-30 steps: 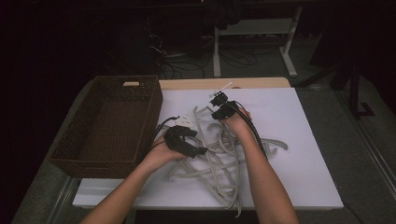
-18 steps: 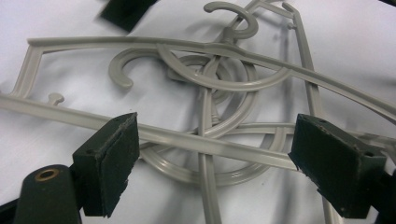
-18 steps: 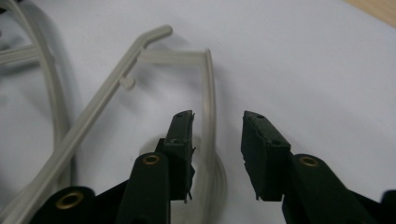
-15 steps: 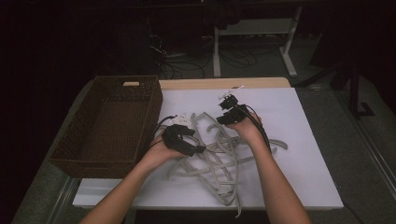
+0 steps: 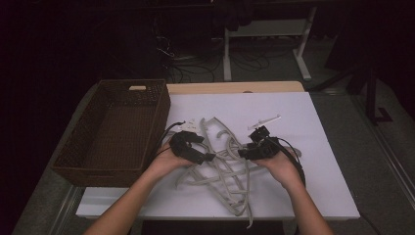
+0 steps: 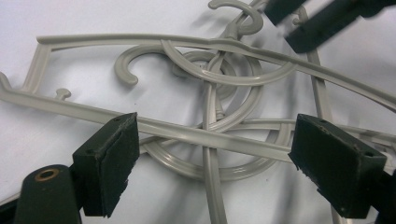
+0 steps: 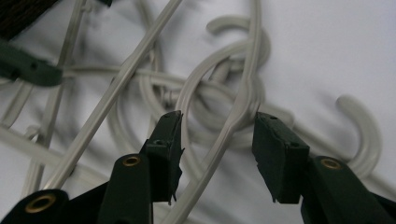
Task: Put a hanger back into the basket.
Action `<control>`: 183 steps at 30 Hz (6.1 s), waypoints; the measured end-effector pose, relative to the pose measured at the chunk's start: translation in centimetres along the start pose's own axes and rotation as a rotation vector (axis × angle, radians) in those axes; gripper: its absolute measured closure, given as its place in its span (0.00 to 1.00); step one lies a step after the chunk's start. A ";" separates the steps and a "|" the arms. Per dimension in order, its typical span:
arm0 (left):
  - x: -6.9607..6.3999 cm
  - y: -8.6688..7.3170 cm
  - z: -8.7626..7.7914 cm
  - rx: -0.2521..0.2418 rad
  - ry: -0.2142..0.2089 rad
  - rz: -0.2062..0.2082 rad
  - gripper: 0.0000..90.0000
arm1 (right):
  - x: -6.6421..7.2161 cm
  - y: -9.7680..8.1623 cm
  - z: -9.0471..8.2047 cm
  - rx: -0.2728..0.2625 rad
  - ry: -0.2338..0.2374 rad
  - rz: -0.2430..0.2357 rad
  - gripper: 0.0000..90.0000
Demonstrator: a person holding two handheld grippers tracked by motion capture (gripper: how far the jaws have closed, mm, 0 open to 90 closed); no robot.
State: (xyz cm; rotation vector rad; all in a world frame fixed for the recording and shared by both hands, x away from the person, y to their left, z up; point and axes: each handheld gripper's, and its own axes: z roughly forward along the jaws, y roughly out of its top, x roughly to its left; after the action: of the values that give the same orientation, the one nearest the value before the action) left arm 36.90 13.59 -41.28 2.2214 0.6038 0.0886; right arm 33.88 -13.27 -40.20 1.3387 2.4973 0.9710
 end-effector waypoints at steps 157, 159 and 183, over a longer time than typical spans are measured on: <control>5.7 6.0 -20.9 0.013 0.338 0.089 0.91 | -6.5 0.0 -7.2 -0.157 0.088 -0.214 0.19; 6.4 5.4 -21.8 0.008 0.361 0.075 0.91 | -6.3 -0.5 -6.9 -0.163 0.078 -0.204 0.17; 12.3 -5.5 -31.1 0.045 0.645 -0.146 0.91 | -6.1 -2.6 -5.5 -0.147 0.033 -0.166 0.16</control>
State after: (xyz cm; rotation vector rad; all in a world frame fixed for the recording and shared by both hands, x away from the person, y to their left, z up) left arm 37.61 43.97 -26.20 2.1684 1.1164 0.7404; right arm 33.46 -21.69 -38.46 1.0630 2.4583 1.1218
